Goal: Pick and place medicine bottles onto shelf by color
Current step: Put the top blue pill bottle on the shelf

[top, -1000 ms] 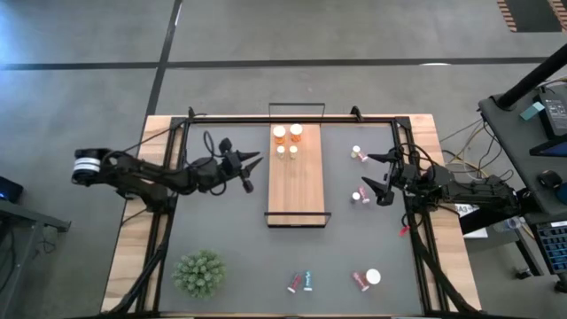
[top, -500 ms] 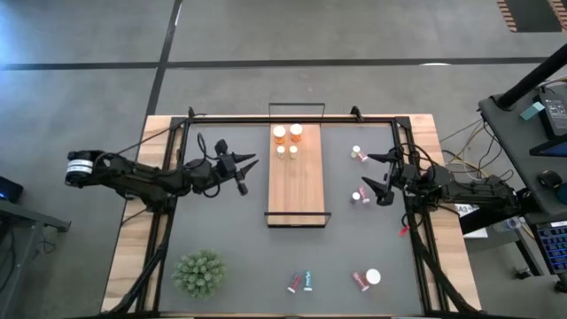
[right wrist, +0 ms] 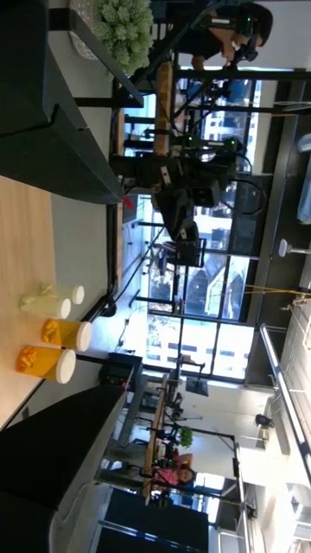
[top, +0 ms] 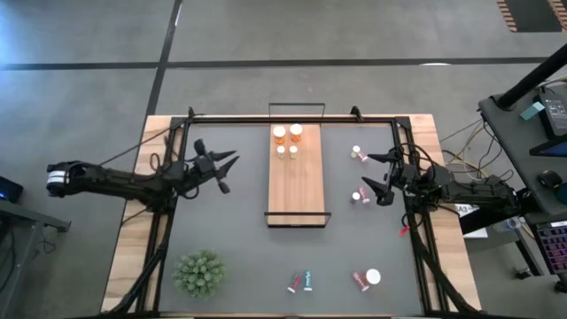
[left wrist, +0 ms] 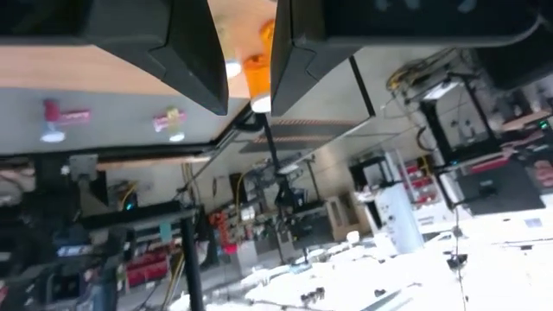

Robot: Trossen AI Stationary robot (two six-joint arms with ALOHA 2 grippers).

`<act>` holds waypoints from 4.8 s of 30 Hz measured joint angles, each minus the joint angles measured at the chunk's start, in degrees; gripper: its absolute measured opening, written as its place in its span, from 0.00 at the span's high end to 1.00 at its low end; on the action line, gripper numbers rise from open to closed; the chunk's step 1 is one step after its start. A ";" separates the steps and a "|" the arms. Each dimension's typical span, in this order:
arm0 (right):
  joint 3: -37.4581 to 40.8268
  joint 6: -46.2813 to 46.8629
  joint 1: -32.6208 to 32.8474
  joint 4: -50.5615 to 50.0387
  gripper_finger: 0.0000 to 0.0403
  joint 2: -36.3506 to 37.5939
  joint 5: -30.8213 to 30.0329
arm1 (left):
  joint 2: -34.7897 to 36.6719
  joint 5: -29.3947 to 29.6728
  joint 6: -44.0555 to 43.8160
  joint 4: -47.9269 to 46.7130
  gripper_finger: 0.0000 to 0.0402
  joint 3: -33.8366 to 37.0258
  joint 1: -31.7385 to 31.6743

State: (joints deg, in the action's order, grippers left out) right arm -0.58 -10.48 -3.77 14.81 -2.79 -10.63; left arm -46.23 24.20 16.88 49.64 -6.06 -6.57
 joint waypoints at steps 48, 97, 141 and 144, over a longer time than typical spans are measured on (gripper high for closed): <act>0.01 2.91 -0.01 6.33 0.13 0.00 0.01 | -4.70 -5.98 -0.15 -2.02 0.82 3.82 -0.06; -21.55 21.85 0.02 -23.02 0.13 -29.64 -7.98 | 30.19 2.95 24.65 0.31 0.82 4.79 -0.07; -32.00 38.29 1.40 -38.50 0.13 -49.09 -1.05 | 20.64 7.94 23.98 -14.24 0.82 5.77 -0.02; -32.00 37.76 1.38 -37.80 0.13 -49.09 -1.05 | 19.92 7.95 23.98 -14.22 0.82 5.77 -0.02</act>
State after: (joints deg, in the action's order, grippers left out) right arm -32.58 27.28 -2.39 -22.99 -51.88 -11.68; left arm -26.31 32.15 40.86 35.42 -0.30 -6.59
